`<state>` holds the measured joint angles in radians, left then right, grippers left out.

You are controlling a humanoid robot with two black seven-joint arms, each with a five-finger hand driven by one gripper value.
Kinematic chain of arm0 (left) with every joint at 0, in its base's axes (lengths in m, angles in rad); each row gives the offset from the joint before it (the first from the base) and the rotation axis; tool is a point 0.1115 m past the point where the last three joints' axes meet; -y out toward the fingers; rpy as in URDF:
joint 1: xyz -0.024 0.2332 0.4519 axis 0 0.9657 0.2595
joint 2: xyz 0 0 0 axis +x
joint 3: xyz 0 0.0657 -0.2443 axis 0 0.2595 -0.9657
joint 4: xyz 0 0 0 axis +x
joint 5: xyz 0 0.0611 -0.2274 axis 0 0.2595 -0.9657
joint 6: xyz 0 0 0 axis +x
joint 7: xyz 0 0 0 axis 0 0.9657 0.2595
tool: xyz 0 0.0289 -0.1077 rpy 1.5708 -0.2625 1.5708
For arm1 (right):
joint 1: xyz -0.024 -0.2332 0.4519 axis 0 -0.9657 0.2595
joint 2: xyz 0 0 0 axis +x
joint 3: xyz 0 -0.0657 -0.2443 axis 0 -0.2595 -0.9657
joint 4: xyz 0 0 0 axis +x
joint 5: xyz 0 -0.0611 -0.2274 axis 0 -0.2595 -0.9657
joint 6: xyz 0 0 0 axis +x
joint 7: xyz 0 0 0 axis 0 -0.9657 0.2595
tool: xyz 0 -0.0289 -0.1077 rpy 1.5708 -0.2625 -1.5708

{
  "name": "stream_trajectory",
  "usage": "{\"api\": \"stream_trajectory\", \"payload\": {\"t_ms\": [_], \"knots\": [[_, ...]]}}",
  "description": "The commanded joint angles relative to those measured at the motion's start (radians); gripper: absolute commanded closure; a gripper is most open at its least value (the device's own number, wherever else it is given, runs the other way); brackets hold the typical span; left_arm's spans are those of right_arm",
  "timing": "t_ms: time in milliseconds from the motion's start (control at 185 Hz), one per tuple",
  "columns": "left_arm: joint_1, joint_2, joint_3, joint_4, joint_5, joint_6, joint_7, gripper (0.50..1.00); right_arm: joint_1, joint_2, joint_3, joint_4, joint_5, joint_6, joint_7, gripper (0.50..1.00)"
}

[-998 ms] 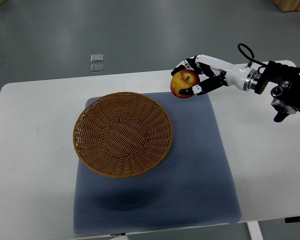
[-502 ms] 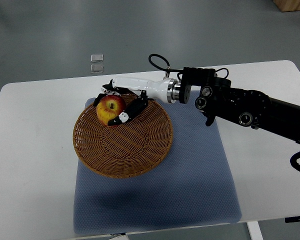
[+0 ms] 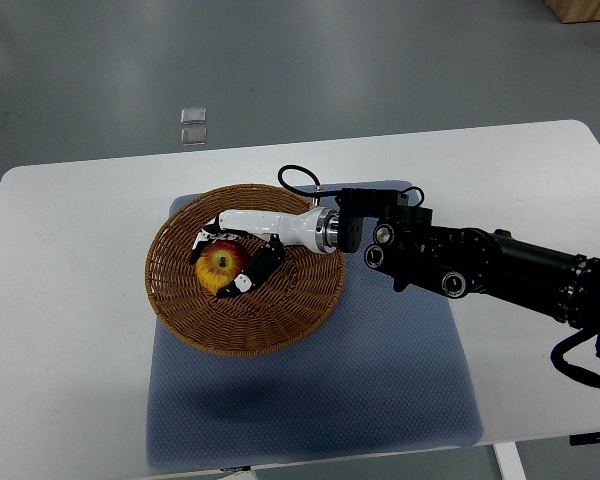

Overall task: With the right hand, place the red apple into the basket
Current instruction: 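Open the right hand to release the apple and withdraw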

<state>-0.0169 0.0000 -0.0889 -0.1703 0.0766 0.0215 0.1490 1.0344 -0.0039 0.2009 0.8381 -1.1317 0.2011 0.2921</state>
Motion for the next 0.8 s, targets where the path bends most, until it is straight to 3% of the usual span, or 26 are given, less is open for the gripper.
{"api": "stream_trajectory", "payload": {"t_ms": [0,22,27,103,259,264,513,615,750,756,793], "knots": [[0.000,0.000,0.000,0.000,0.000,0.000,0.000,0.500,-0.005,0.001,0.000,-0.001,0.000,-0.003,-0.004,0.767],[0.000,0.000,0.000,0.000,0.000,0.000,0.000,0.500,-0.005,0.001,0.000,-0.001,0.000,-0.003,-0.004,0.767],[0.000,0.000,0.000,0.000,0.000,0.000,0.000,0.500,-0.007,0.001,0.000,-0.001,0.001,0.001,-0.004,0.734],[0.000,0.000,0.000,0.000,0.000,0.000,0.000,0.500,-0.008,-0.001,0.002,-0.001,0.001,0.003,-0.004,0.662],[0.000,0.000,0.000,0.000,0.000,0.000,0.000,0.500,-0.011,-0.007,0.002,-0.001,0.007,0.004,-0.002,0.630],[0.000,0.000,0.000,0.000,0.000,0.000,0.000,0.500,-0.011,-0.010,0.002,-0.001,0.009,0.006,-0.002,0.603],[0.000,0.000,0.000,0.000,0.000,0.000,0.000,0.500,-0.010,-0.024,0.017,0.001,0.018,0.004,-0.002,0.601],[0.000,0.000,0.000,0.000,0.000,0.000,0.000,0.500,0.000,-0.079,0.055,0.013,0.033,0.020,-0.002,0.603],[0.000,0.000,0.000,0.000,0.000,0.000,0.000,0.500,0.003,-0.125,0.118,0.025,0.093,0.072,-0.004,0.603],[0.000,0.000,0.000,0.000,0.000,0.000,0.000,0.500,0.001,-0.155,0.153,0.029,0.142,0.105,-0.007,0.603],[0.000,0.000,0.000,0.000,0.000,0.000,0.000,0.500,0.000,-0.179,0.176,0.027,0.184,0.123,-0.017,0.603]]}}
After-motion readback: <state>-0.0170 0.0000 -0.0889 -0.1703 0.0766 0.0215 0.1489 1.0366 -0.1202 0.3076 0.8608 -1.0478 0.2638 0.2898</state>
